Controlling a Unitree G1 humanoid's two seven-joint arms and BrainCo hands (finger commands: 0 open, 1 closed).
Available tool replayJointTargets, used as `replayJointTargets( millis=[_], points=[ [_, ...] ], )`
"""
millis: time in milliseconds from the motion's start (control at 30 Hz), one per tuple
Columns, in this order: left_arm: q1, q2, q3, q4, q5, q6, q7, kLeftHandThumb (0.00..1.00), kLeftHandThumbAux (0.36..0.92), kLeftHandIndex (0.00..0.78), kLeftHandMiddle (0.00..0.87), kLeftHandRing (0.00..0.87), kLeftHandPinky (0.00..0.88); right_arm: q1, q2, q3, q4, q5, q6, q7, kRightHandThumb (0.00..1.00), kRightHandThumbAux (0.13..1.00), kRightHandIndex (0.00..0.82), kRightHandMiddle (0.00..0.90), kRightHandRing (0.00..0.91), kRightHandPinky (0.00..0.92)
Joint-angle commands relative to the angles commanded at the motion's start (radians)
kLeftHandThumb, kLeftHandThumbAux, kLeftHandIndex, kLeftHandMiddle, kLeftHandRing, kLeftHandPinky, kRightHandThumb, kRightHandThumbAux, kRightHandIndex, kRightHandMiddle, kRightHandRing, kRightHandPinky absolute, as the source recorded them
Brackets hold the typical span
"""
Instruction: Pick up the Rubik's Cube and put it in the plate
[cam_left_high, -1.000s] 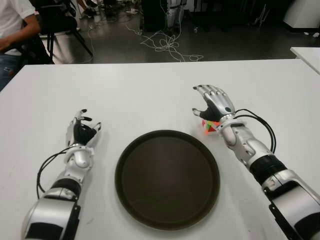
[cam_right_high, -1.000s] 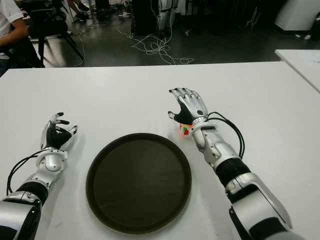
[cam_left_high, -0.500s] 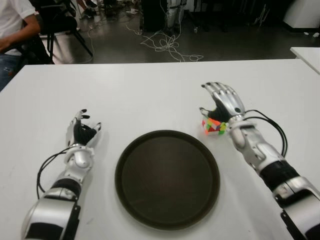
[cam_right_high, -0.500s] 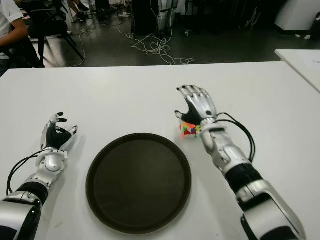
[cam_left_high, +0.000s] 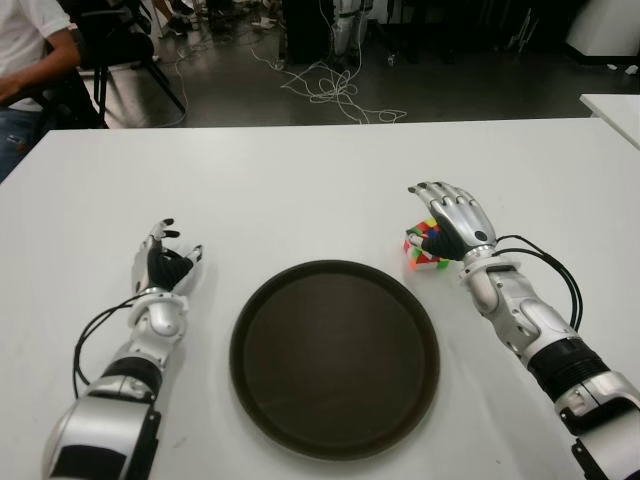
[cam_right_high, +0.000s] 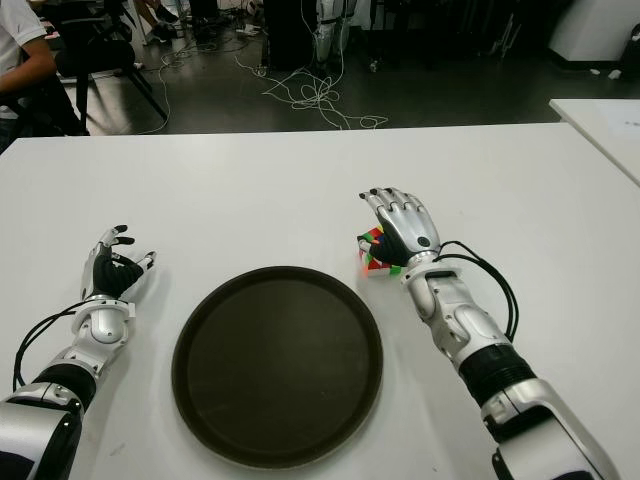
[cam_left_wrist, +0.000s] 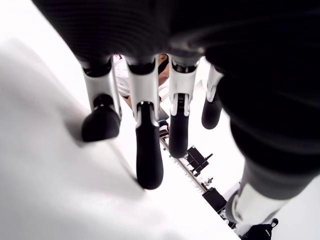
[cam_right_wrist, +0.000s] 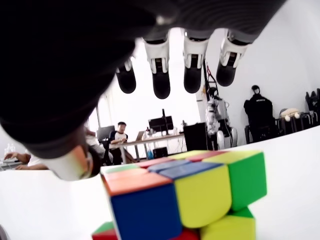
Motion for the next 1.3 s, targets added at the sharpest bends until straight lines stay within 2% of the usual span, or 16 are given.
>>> replayJointTargets(
  millis=[300, 467, 633, 800, 1000, 1300],
  points=[
    [0.000, -0.003, 0.009, 0.000, -0.010, -0.001, -0.002, 0.233, 0.737, 0.176, 0.305, 0.348, 0.362, 0.006, -0.003, -0.011, 0.006, 0.010, 0.000, 0.030, 0.365, 0.613, 0.013, 0.073, 0.064, 0.053],
    [0.001, -0.006, 0.011, -0.003, -0.013, -0.004, -0.004, 0.233, 0.741, 0.174, 0.329, 0.377, 0.397, 0.006, -0.003, -0.019, 0.018, 0.015, -0.013, 0.036, 0.376, 0.606, 0.004, 0.064, 0.053, 0.047],
    [0.000, -0.006, 0.014, -0.003, -0.015, 0.001, -0.010, 0.204, 0.731, 0.165, 0.305, 0.346, 0.348, -0.007, 0.005, -0.017, 0.060, 0.014, -0.031, 0.027, 0.405, 0.588, 0.000, 0.055, 0.054, 0.066],
    [0.000, -0.006, 0.014, -0.003, -0.013, 0.003, -0.009, 0.198, 0.736, 0.170, 0.296, 0.332, 0.344, -0.011, 0.005, -0.014, 0.067, 0.007, -0.042, 0.021, 0.397, 0.571, 0.000, 0.049, 0.034, 0.022],
    [-0.002, -0.003, 0.005, 0.000, -0.001, 0.013, 0.000, 0.190, 0.735, 0.162, 0.285, 0.316, 0.319, -0.012, 0.004, -0.009, 0.066, -0.002, -0.054, 0.011, 0.402, 0.557, 0.000, 0.050, 0.026, 0.014],
    [-0.001, 0.000, -0.005, -0.002, 0.004, 0.002, 0.008, 0.230, 0.752, 0.176, 0.300, 0.337, 0.368, -0.016, 0.007, -0.011, 0.064, -0.001, -0.047, 0.027, 0.434, 0.567, 0.000, 0.042, 0.026, 0.024]
  ],
)
